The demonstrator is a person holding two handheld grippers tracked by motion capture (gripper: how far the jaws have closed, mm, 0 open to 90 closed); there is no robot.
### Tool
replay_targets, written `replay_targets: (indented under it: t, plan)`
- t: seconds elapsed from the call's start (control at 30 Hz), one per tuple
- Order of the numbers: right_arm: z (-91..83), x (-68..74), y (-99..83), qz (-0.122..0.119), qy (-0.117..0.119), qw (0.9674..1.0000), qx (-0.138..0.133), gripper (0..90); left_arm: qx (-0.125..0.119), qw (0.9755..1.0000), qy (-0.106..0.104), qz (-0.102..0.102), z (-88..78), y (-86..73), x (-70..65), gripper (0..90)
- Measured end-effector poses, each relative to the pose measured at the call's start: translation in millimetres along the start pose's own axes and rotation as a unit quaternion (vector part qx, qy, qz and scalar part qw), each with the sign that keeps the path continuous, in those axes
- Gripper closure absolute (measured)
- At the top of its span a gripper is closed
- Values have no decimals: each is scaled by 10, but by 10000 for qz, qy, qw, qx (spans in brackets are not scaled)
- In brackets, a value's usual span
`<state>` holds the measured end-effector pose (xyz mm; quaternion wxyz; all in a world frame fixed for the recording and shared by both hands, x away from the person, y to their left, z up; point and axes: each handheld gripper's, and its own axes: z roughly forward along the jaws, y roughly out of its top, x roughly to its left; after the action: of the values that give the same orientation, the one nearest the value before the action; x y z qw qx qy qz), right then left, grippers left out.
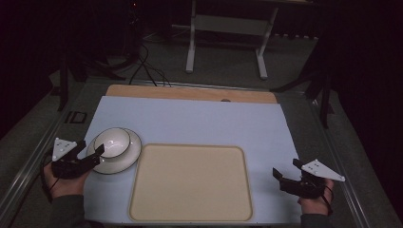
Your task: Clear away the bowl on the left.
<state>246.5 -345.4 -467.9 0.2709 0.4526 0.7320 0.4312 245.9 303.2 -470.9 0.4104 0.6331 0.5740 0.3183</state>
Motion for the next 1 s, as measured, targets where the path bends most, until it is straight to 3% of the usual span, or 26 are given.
replay_targets:
  t: [0.37, 0.73, 1.0]
  plan:
    - [-34, 19, 4, 65, -114, 9998, -178, 122, -23, 9999, 66, -89, 18, 1, 37, 338]
    - [3, 37, 9, 8, -84, 9998, -162, 122, 48, 9997, 149, -190, 126, 12, 74, 340]
    - [8, 52, 21, -10, -84, 9998, -205, 122, 211, 9993, 290, -113, 238, 16, 76, 312]
